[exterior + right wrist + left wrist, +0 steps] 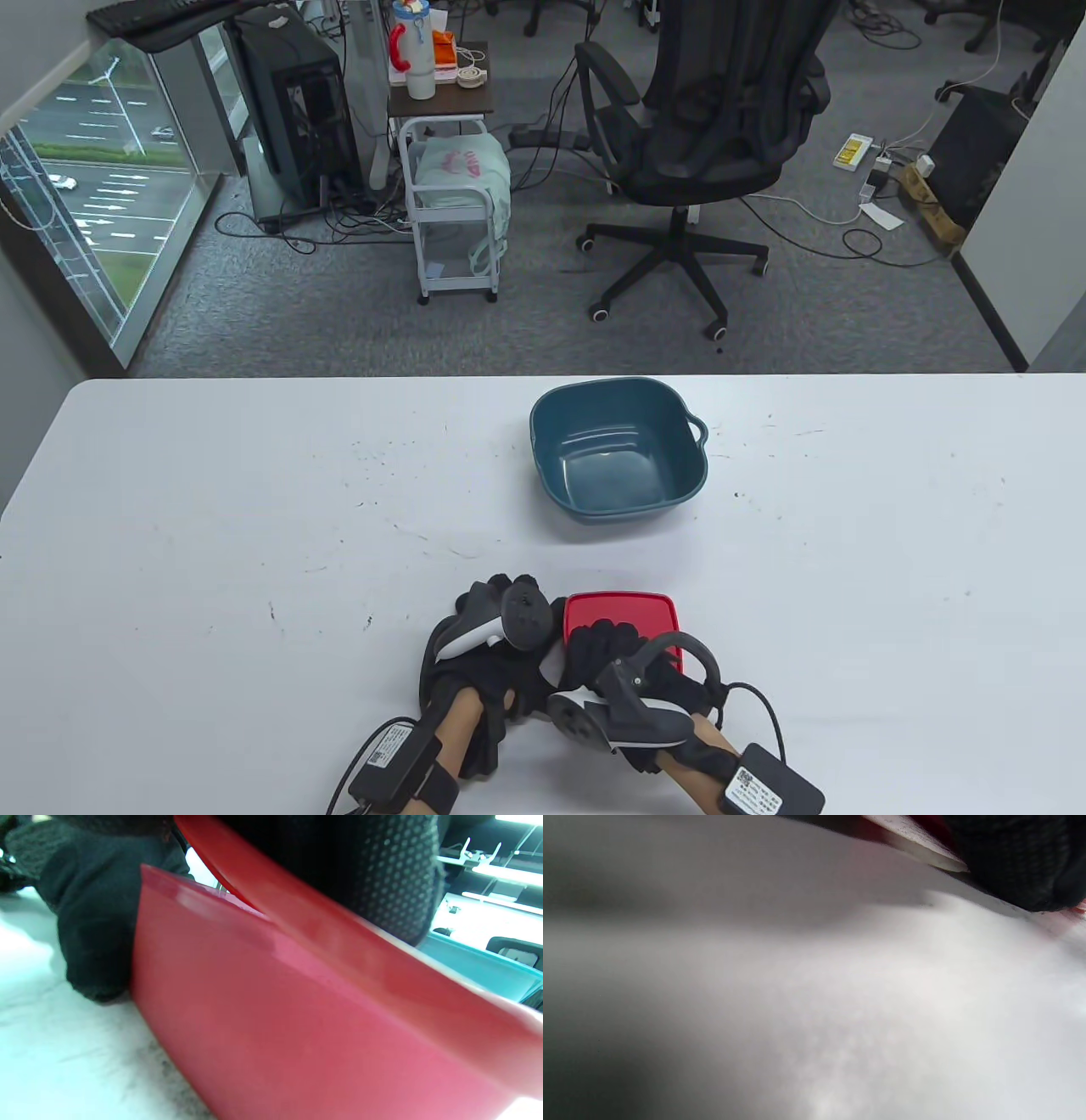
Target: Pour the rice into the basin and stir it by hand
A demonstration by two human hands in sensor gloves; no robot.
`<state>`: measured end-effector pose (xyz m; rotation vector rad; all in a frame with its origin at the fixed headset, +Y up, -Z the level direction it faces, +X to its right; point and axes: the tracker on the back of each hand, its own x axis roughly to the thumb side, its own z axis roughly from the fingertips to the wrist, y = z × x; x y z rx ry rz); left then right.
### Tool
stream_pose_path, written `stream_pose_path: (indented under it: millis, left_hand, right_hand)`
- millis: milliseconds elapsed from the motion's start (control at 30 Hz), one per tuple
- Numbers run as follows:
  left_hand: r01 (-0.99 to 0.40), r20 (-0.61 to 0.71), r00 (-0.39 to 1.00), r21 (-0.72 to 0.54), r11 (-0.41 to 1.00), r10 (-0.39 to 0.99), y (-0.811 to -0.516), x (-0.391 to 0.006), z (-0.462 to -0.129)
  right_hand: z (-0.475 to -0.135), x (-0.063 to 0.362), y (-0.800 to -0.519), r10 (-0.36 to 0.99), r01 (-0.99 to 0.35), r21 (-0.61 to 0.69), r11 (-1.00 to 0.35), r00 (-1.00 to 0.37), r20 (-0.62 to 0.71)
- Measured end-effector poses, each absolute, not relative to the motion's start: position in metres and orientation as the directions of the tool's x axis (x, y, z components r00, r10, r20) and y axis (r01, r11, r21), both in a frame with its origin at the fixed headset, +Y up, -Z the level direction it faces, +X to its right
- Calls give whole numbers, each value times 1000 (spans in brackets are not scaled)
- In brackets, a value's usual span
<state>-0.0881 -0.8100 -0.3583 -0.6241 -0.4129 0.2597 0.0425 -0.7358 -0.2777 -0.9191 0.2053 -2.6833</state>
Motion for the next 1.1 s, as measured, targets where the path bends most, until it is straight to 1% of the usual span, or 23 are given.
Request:
stream_pose_path:
  millis: [67,167,267,400,433,533,567,600,667,733,833,933,967,1033,1100]
  left_hand:
    - [-103,288,893,-618,779,346,-811,-86,-359]
    - [-84,286,899,-630,772,331,-813,-84,-359]
    - [-85,283,901,-630,772,330,-814,-84,-359]
    - [-89,278,902,-627,774,329,-813,-83,-359]
    - [-90,277,903,-626,774,329,-814,-83,-359]
    - [-87,278,904,-625,776,325,-814,-82,-359]
    - [-87,276,904,-627,774,325,-814,-82,-359]
    - [-86,275,905,-629,773,325,-814,-82,-359]
    - [-87,277,904,-628,774,326,-813,-82,-359]
    - [-92,276,903,-626,774,330,-814,-83,-359]
    - [-97,274,901,-626,774,335,-814,-83,-359]
    - [-99,274,900,-630,770,340,-814,-84,-359]
    - [-99,274,900,-631,770,340,-814,-84,-359]
    - [-99,273,900,-632,769,341,-814,-84,-359]
    - [-99,273,900,-632,768,341,-814,-84,-359]
  right_hand:
    - [-277,44,-736,-314,223,-225,-948,-749,584]
    - [-277,51,-735,-278,153,-258,-954,-774,570]
    - [-284,66,-730,-132,-1,-224,-974,-807,576]
    - [-300,92,-725,148,-259,-119,-958,-808,571]
    - [-302,96,-726,187,-299,-109,-948,-801,568]
    - [-303,103,-725,237,-353,-109,-929,-796,557]
    - [-303,107,-724,268,-390,-116,-913,-791,551]
    - [-307,116,-724,352,-455,-65,-888,-764,540]
    - [-307,125,-722,431,-527,-36,-849,-731,529]
    - [-306,130,-718,437,-531,-38,-847,-734,520]
    - [-305,138,-716,488,-587,-40,-808,-706,514]
    - [-300,150,-711,509,-647,-108,-755,-682,526]
    - [-300,154,-710,527,-667,-110,-736,-668,525]
    - [-300,169,-703,586,-718,-124,-685,-644,491]
    - [-303,195,-698,679,-780,-171,-601,-612,406]
